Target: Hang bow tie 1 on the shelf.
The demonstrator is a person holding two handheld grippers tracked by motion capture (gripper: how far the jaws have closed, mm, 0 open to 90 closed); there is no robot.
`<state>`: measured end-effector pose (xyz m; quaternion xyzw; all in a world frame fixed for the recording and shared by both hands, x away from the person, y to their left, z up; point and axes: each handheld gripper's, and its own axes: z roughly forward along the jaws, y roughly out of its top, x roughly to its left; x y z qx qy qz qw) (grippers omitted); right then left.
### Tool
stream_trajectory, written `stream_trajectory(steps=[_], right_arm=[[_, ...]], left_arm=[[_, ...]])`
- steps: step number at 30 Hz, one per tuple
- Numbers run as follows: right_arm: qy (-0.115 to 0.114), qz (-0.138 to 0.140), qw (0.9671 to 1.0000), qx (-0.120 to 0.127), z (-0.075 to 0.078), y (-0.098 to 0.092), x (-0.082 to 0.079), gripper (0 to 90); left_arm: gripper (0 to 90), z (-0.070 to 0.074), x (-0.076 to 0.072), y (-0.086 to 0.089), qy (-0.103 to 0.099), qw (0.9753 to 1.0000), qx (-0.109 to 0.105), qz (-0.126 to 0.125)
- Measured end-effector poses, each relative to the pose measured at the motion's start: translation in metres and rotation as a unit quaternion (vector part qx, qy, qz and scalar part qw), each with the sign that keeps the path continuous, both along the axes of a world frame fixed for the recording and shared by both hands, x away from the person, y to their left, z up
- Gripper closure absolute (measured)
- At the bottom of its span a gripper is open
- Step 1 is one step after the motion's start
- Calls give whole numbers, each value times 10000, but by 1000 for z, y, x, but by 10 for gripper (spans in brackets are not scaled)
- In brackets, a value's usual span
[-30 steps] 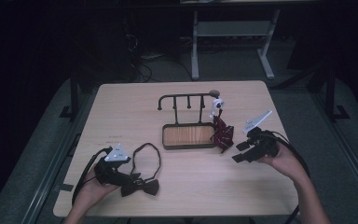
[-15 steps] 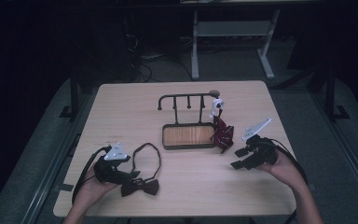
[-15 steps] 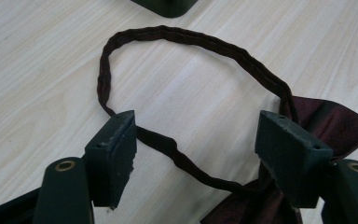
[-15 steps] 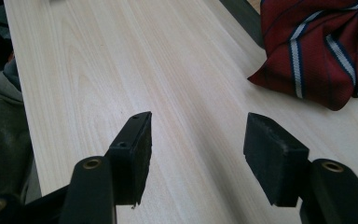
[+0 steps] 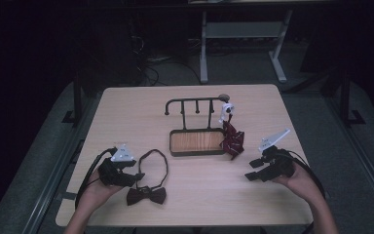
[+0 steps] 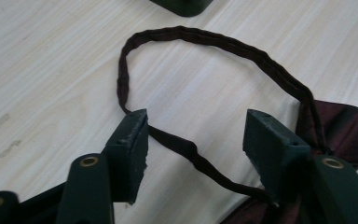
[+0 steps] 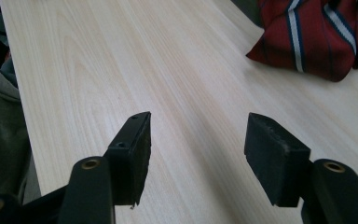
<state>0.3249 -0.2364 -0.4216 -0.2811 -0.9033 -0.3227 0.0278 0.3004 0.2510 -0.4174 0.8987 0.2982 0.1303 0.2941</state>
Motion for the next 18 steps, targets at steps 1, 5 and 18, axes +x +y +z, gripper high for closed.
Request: stream_trajectory(steps=[1, 5, 18], right_arm=[[11, -39, 10000, 0, -1, -1, -1, 403], [11, -99, 9999, 34, -1, -3, -2, 393], [-15, -72, 10000, 33, -6, 0, -3, 385]], left_arm=[[450, 1, 2, -2, 7, 10000, 37, -9], [508, 5, 11, -6, 37, 9997, 240, 32], [598, 2, 46, -9, 348, 9980, 356, 383]])
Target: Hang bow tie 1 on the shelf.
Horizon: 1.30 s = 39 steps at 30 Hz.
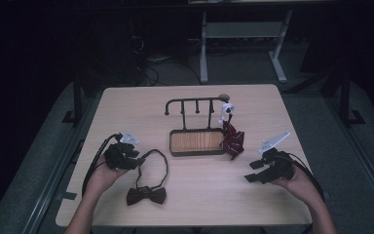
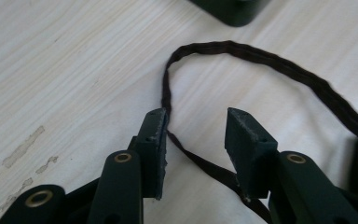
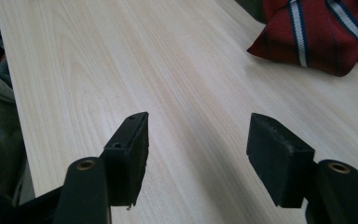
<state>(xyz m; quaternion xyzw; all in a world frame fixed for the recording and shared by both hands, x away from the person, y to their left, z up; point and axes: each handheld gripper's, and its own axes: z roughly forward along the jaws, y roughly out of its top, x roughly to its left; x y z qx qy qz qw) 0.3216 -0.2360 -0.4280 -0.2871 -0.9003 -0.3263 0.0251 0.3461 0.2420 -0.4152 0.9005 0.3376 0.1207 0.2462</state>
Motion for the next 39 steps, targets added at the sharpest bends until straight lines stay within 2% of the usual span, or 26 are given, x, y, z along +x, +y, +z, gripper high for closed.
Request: stream_trajectory(steps=[1, 3, 5, 8, 9, 12, 15, 16, 24, 34, 36, 39], right_arm=[[1, 2, 10000, 3, 0, 1, -1, 382], [-10, 1, 10000, 2, 0, 1, -1, 380], [-5, -50, 10000, -15, -1, 0, 0, 377], [10, -95, 9999, -64, -4, 0, 1, 359], [-5, -89, 9999, -62, -4, 0, 1, 356], [-46, -86, 9999, -54, -4, 2, 1, 353], [-110, -54, 9999, -43, -2, 4, 0, 352], [-128, -44, 9999, -41, -2, 4, 0, 352], [-209, -83, 9997, -8, 0, 2, 0, 352], [-286, -82, 9996, 12, 3, 3, -2, 352], [-287, -90, 9995, 39, 4, 2, -2, 350], [-282, -89, 9996, 31, 3, 2, -2, 349]], left_arm=[[609, -3, 4, -2, 83, 10000, 39, 25], [612, -5, 7, -2, 123, 9999, 85, 0], [619, -12, 12, -4, 219, 9995, 237, 60], [623, -16, 13, -6, 183, 9995, 206, 178], [631, -17, 15, -5, 184, 9990, 397, 87], [651, -18, 15, -5, 142, 9986, 503, 80], [692, -18, 15, -3, 134, 9986, 508, 101], [692, -19, 15, -3, 128, 9988, 445, 148], [731, -26, 21, -3, 320, 9981, 471, 224], [823, -27, 20, -4, 356, 9982, 471, 140], [868, -27, 20, -4, 369, 9982, 467, 98], [889, -27, 20, -4, 369, 9979, 532, 29]])
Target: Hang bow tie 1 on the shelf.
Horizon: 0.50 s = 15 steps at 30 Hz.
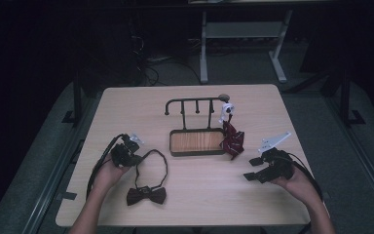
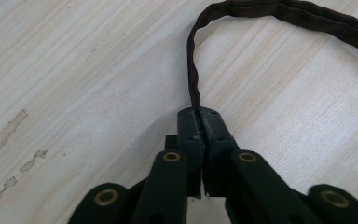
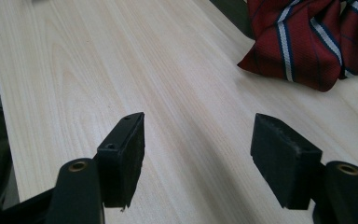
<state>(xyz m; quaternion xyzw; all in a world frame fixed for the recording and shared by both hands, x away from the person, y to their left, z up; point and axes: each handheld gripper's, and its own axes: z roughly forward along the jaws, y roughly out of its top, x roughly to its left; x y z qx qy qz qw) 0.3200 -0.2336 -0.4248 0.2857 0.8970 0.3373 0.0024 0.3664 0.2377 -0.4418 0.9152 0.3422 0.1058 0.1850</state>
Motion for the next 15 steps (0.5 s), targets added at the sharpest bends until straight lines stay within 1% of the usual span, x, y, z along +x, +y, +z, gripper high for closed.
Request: stream_trajectory(steps=[3, 4, 9, 12, 13, 14, 15], right_arm=[[4, 14, 10000, -39, -1, 1, 1, 346], [8, 19, 10000, -40, -2, 1, 1, 346], [46, -1, 10000, -63, -2, 2, 1, 346], [37, -40, 10000, -55, -2, 0, 1, 345], [17, -26, 10000, -46, -2, -1, 1, 346], [32, -40, 10000, -55, -2, -2, 1, 345], [32, -40, 10000, -55, -2, -2, 1, 345]], left_arm=[[892, 0, 0, 0, 17, 10000, -24, 3], [894, 0, -1, 0, 62, 10000, -17, -23], [894, 2, -2, -1, 53, 9999, -42, -80], [894, 6, -4, 0, 39, 9998, -161, -94], [894, 8, -4, 1, 10, 9997, -213, -134], [894, 12, -5, 2, 48, 9990, -413, -166], [894, 12, -5, 2, 48, 9990, -413, -166]])
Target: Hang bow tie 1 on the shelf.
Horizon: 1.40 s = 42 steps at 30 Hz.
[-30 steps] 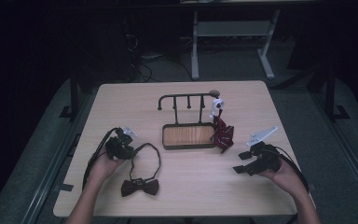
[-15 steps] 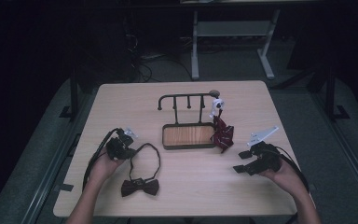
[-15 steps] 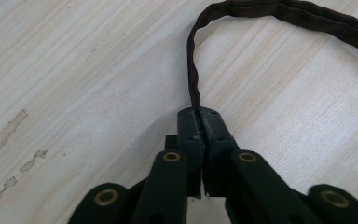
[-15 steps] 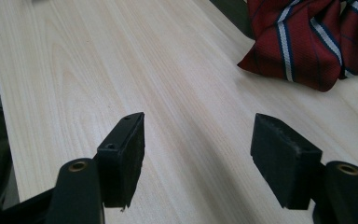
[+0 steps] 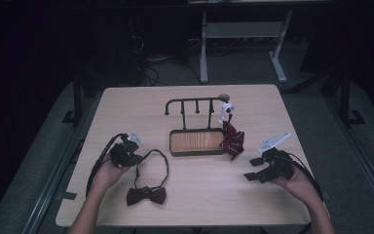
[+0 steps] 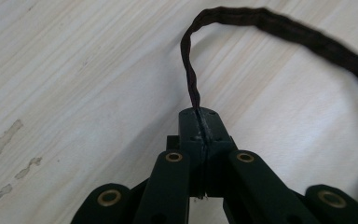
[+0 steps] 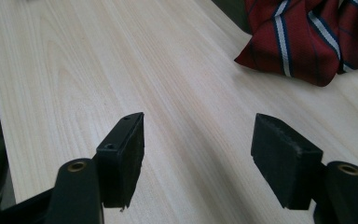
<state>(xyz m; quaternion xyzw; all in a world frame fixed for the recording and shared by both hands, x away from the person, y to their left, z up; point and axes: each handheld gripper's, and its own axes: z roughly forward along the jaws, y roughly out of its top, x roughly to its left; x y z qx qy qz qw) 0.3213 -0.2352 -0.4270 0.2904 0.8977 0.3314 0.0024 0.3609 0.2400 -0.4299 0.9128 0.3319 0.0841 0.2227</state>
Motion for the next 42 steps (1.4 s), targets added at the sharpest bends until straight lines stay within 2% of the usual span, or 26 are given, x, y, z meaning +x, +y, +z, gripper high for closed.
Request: stream_trajectory(steps=[2, 5, 9, 18, 23, 27, 30, 32, 33, 34, 36, 37, 40, 42], right_arm=[[-3, 5, 10000, -10, -1, 0, 0, 344], [2, 0, 10000, -7, -1, 0, 0, 343], [7, -9, 10000, 22, -1, -1, 0, 343], [15, -34, 10000, -5, -1, -3, 0, 340], [2, -56, 10000, 2, 0, -5, 0, 340], [-35, -100, 9999, 21, 3, -9, 0, 339], [-43, -87, 9999, 40, 4, -10, 0, 337], [-53, -108, 9999, 41, 4, -11, -1, 337], [-37, -137, 9999, 55, 5, -12, -1, 337], [-37, -137, 9999, 55, 5, -12, -1, 337], [-64, -127, 9999, 66, 5, -13, -1, 337], [-42, -128, 9999, 73, 5, -14, -1, 337], [-17, -119, 9999, 69, 5, -13, 0, 337], [2, -113, 9999, 76, 4, -12, 0, 337]], left_arm=[[894, 4, -3, 1, -17, 9998, -196, -2], [895, 8, -5, 1, -6, 9993, -370, -26], [895, 12, -8, 0, 11, 9988, -475, -114], [896, 25, -16, -2, -46, 9979, -558, -320], [897, 35, -22, -5, -107, 9966, -656, -488], [897, 41, -27, -13, -63, 9961, -512, -722], [897, 44, -28, -16, -67, 9957, -480, -789], [897, 50, -29, -18, -120, 9954, -428, -846], [897, 58, -31, -21, -165, 9949, -400, -909], [897, 58, -31, -21, -165, 9949, -400, -909], [897, 63, -31, -21, -168, 9943, -420, -968], [897, 68, -31, -21, -152, 9936, -501, -999], [897, 71, -31, -21, -154, 9932, -530, -1026], [897, 74, -32, -20, -227, 9928, -591, -1018]])
